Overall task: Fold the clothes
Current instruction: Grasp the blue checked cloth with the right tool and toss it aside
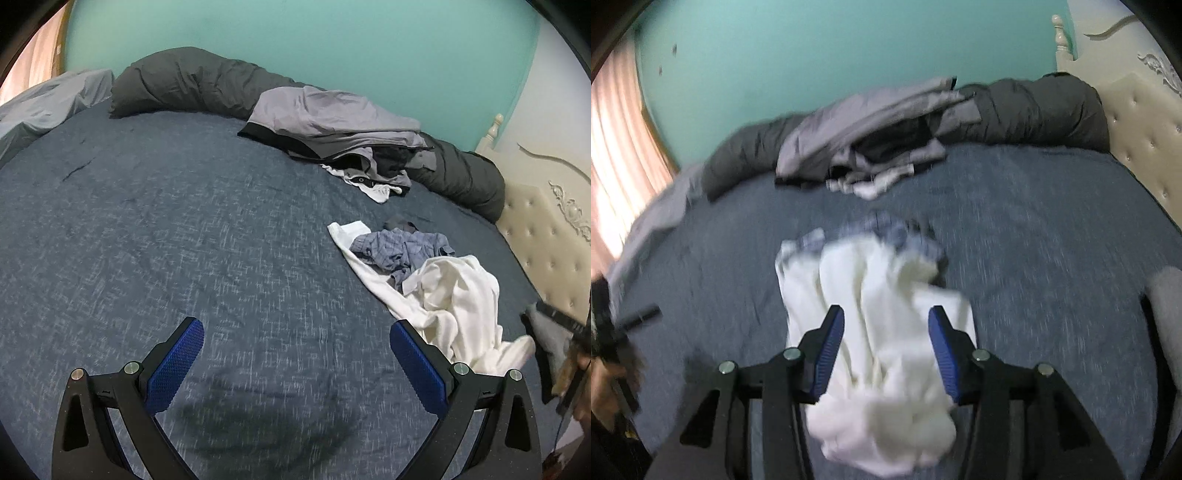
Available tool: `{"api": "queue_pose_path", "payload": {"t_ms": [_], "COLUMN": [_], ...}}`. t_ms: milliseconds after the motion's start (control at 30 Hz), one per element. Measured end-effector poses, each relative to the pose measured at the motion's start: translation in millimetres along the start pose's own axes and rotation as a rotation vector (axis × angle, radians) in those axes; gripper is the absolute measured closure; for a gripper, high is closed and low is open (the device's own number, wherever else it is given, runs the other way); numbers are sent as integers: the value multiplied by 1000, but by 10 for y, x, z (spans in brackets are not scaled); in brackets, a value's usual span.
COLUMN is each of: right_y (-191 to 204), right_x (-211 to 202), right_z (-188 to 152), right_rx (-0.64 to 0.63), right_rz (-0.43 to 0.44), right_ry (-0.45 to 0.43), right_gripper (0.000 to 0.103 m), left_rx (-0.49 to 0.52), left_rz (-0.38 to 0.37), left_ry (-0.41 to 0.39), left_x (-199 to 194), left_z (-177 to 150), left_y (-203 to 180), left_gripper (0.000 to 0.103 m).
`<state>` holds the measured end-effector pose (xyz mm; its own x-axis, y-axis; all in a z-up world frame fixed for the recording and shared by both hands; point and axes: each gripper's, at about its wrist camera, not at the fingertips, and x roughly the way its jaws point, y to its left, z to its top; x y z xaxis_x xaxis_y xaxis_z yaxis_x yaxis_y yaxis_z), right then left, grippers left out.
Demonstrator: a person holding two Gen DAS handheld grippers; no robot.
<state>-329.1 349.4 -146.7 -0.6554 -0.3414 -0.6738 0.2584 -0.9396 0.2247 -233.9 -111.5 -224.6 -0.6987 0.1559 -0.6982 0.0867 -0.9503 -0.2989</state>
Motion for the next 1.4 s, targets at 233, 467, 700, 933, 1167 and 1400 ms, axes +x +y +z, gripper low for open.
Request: {"api": "queue_pose_path", "payload": {"t_ms": [233, 467, 700, 933, 1167, 1400], "right_y": [-151, -327, -395, -438, -291, -194], "right_x": [819, 1662, 2275, 2681, 2757, 2594], "right_z": [480, 835, 869, 766, 679, 843], "right_rx": [3, -28, -102, -127, -227, -304], "right_rz": [15, 8, 1, 17, 39, 26], "right_ry": [139, 257, 381, 466, 447, 346], "right_gripper": [44, 40, 40, 39, 70, 89], "left_rx": [12, 39, 48, 65, 66, 65], "left_rz": [-3, -11, -35, -43, -47, -51], "left_ry": [20, 38, 45, 61, 83, 88], "left_x": [308, 603, 838, 1006, 1150, 1196], "left_z": [100, 185, 258, 252, 185, 167], "left_y": [-88, -190, -278, -352, -351, -357], "left_gripper": [0, 0, 0, 0, 0, 0]}}
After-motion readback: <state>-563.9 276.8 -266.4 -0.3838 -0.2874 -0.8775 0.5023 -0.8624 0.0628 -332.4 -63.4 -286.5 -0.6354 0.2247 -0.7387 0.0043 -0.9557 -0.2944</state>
